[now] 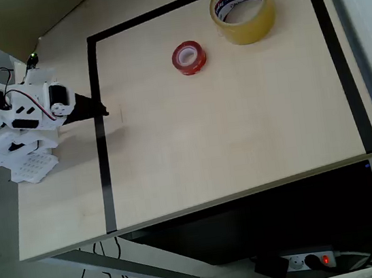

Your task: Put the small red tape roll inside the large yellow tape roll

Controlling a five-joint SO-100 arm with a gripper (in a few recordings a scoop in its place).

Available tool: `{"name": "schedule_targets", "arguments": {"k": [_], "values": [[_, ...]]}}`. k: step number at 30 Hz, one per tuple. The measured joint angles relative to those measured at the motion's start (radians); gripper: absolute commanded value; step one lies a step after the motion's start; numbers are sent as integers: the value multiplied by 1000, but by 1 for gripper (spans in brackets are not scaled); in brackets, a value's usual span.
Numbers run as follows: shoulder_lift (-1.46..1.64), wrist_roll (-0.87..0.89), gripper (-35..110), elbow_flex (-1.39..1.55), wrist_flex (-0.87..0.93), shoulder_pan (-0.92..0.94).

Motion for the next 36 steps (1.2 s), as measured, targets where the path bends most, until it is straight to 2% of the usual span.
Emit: {"name": "schedule_targets", "arguments": {"k": [4, 6, 8, 11, 15, 20, 26, 36], "values": [[-61, -34, 1, -89, 123, 34], [-252, -72, 0, -230, 152, 31], [-482, -107, 0, -413, 302, 23], [-862, -124, 12, -712, 497, 11], [-1336, -143, 27, -1123, 617, 8], [-1551, -164, 33, -1543, 643, -77], [-1594, -184, 36, -1612, 650, -143], [-1752, -212, 36, -1624, 649, -141]]}}
